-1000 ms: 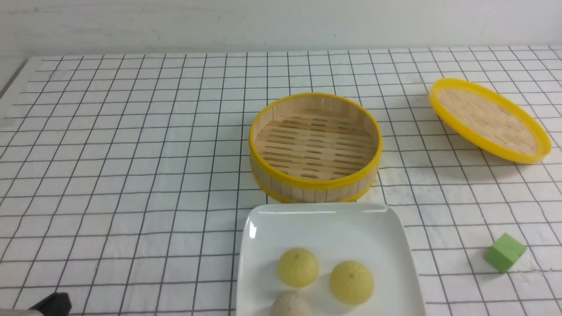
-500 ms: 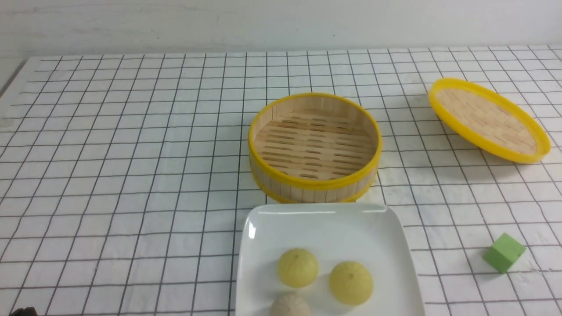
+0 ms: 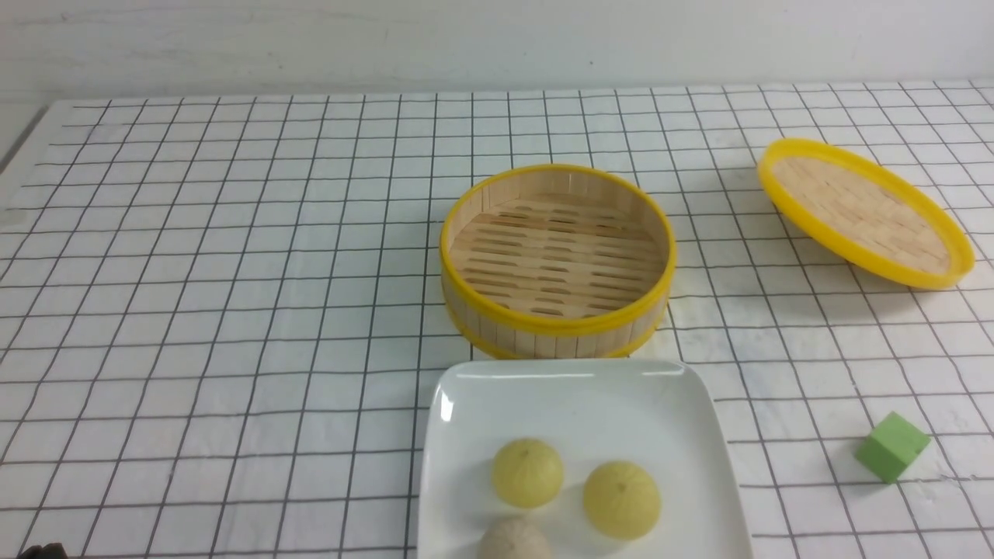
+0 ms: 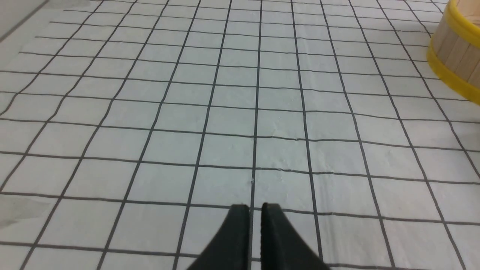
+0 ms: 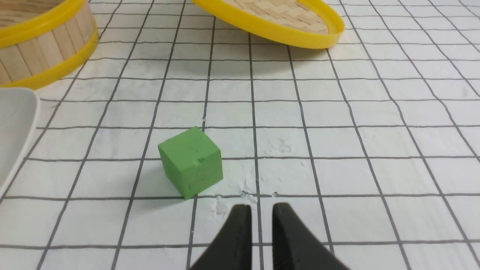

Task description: Put the steamed buns into the plate on the white-black tablecloth.

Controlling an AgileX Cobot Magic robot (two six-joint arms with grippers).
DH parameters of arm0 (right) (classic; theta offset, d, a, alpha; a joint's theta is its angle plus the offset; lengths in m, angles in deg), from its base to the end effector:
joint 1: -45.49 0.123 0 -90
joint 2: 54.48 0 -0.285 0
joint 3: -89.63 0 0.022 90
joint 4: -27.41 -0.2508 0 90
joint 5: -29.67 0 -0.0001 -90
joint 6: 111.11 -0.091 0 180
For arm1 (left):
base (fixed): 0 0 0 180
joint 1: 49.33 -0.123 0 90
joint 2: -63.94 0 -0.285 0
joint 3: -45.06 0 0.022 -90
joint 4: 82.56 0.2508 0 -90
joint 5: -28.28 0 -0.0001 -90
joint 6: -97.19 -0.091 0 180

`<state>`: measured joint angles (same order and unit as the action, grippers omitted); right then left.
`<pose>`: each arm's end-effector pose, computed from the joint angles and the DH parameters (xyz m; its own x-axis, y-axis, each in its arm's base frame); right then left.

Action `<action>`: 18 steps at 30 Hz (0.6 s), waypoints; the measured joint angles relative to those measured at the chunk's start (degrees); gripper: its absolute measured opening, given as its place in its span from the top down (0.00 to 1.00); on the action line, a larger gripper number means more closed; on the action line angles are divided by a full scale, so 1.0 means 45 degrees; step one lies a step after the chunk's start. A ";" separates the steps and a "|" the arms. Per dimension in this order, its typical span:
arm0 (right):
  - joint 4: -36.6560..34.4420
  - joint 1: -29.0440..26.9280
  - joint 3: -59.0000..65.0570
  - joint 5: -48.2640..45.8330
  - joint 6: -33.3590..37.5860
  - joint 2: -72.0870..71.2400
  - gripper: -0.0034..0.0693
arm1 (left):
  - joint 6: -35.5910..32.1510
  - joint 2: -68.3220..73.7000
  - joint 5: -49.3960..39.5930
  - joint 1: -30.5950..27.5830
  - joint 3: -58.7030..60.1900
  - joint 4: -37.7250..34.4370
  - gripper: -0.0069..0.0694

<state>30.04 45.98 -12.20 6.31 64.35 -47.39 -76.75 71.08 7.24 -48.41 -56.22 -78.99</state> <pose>0.0515 -0.0012 0.1717 -0.3184 0.0344 -0.9473 0.0205 0.9994 0.0293 0.0528 0.0012 0.1720 -0.2895 -0.0429 -0.9562 -0.0191 0.9991 -0.0391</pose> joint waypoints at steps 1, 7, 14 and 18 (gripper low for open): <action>0.0000 0.0000 0.0000 0.0000 0.0000 0.0000 0.80 | 0.0000 0.0000 0.0000 0.0000 0.0000 0.0000 0.79; 0.0000 0.0000 0.0000 0.0000 0.0000 0.0000 0.79 | -0.0025 0.0000 -0.0006 0.0000 0.0000 0.0012 0.79; 0.0000 0.0000 0.0000 0.0000 0.0000 0.0000 0.78 | -0.0025 0.0000 -0.0006 0.0000 0.0000 0.0012 0.78; 0.0000 0.0000 0.0000 0.0000 0.0000 0.0000 0.77 | -0.0040 0.0000 -0.0015 0.0000 0.0000 0.0012 0.77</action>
<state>30.04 45.98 -12.20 6.31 64.35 -47.39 -76.93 71.08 7.18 -48.41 -56.22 -78.93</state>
